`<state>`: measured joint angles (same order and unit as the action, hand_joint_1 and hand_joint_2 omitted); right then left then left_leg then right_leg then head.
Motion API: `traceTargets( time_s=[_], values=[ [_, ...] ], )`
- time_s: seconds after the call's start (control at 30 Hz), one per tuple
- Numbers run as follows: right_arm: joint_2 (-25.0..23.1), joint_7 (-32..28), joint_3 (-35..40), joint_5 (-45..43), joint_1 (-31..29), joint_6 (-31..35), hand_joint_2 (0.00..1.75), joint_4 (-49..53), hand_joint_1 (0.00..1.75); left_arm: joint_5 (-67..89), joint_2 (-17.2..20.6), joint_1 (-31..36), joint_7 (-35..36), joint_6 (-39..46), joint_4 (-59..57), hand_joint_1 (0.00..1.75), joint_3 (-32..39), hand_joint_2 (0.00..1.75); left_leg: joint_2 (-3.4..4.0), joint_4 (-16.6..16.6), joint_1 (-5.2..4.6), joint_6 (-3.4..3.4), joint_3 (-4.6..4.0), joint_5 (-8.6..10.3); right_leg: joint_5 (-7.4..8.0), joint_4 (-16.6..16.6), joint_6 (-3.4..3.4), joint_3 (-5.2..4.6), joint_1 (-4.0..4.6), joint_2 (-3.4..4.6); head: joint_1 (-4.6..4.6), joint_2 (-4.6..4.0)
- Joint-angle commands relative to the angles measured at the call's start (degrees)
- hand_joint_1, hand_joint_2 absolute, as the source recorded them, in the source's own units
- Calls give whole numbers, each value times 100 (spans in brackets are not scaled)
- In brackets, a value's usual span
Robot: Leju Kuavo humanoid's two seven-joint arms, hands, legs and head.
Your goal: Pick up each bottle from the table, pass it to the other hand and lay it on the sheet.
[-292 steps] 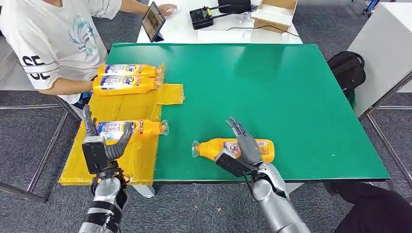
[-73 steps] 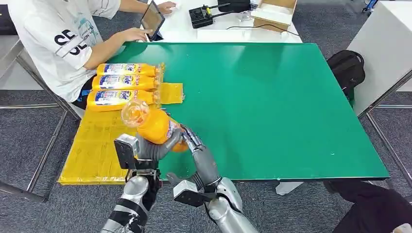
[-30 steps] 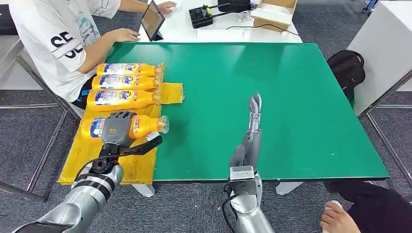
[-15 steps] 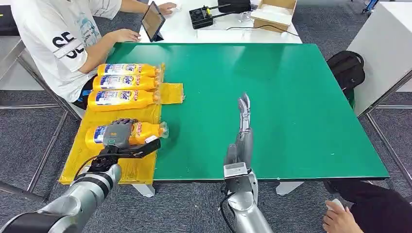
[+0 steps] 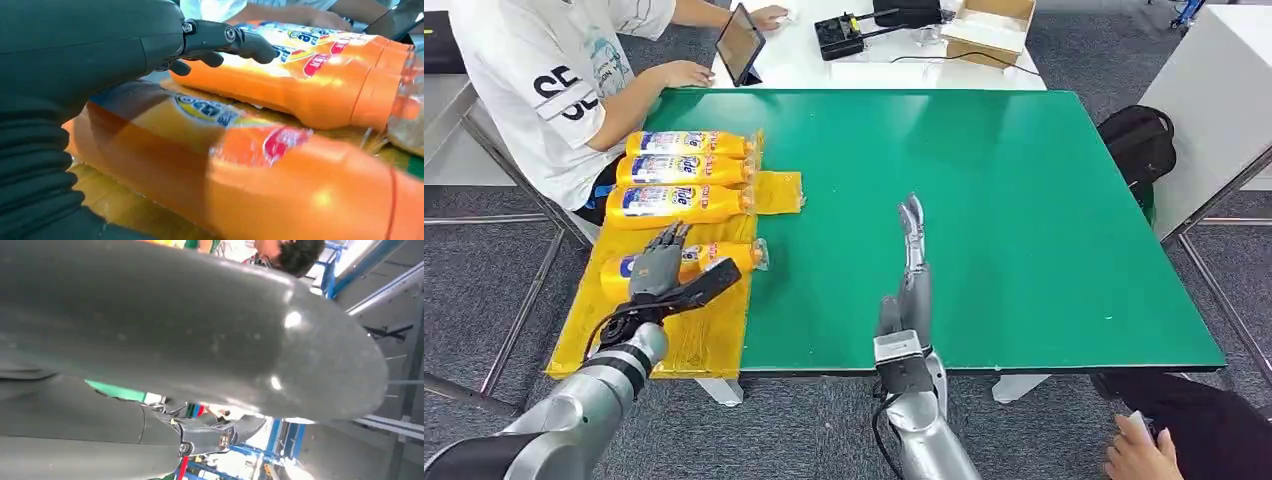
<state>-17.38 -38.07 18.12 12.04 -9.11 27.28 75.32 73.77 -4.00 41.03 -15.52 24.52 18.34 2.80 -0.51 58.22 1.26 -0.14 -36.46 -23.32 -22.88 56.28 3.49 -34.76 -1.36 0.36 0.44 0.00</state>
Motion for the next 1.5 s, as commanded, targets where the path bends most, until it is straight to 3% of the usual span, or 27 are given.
traceTargets(
  time_s=[0.03,0.37,0.5,0.57,0.6,0.7,0.83,0.87,0.97,1.43,1.5],
  values=[
    [4,-193,-270,24,-297,-54,0,-641,0,-457,-126,68,-511,-501,-328,0,781,0,17,-6,0,10,31,-9,-3,-7,-18,26,5,8,-2,0],
    [-51,-193,-455,90,-291,-193,0,-717,0,-1301,-184,54,-1361,-1733,-207,0,1437,0,6,-10,-2,12,48,0,0,-11,-18,48,3,3,-2,0],
    [-89,-193,-537,169,-216,-223,0,-686,0,-2094,-464,-2,-2276,-1248,107,0,1972,0,9,-11,-1,10,57,-1,2,-11,-21,54,4,5,0,0],
    [-113,-193,-580,236,-119,-216,0,-627,0,-3314,-811,-316,-2448,-940,1215,0,1788,0,-10,-10,-1,11,55,2,-3,-9,-21,56,4,-17,0,0],
    [-131,-193,-588,286,-59,-214,0,-604,0,-4166,-937,-625,-2448,-393,2121,0,1383,175,-18,-7,0,8,48,5,-3,-8,-15,52,4,-22,-2,0],
    [-162,-193,-513,309,62,-111,0,-521,0,-5799,-846,-1256,-2448,455,3640,0,301,175,-5,-2,3,9,42,-1,-5,-7,-14,43,7,-12,0,0],
    [-147,-193,-426,231,127,19,0,-443,0,-6214,-803,-1719,-2448,827,4659,0,-140,175,11,-3,1,4,32,-6,-3,-4,-14,27,5,3,0,0],
    [-125,-193,-380,199,166,86,175,-388,0,-6444,-809,-1967,-2448,896,5200,0,-297,175,7,-1,2,6,39,-12,-10,-2,-20,32,7,-3,-2,0],
    [-105,-193,-342,146,216,136,175,-302,0,-6514,-796,-2150,-2448,1017,5589,0,-463,175,-8,-1,1,0,4,-3,-7,-3,-9,5,4,-8,0,0],
    [-105,-193,-342,146,216,136,175,-302,0,-6514,-796,-2150,-2448,1017,5589,0,-463,175,3,-3,1,3,16,-13,-13,-5,-18,12,6,-7,-2,0],
    [-48,-193,-263,56,401,274,175,-39,0,-6822,-902,-2586,-2448,959,6375,0,-598,175,3,-3,0,2,6,-8,-8,-4,-12,2,3,-3,-2,0]
  ],
)
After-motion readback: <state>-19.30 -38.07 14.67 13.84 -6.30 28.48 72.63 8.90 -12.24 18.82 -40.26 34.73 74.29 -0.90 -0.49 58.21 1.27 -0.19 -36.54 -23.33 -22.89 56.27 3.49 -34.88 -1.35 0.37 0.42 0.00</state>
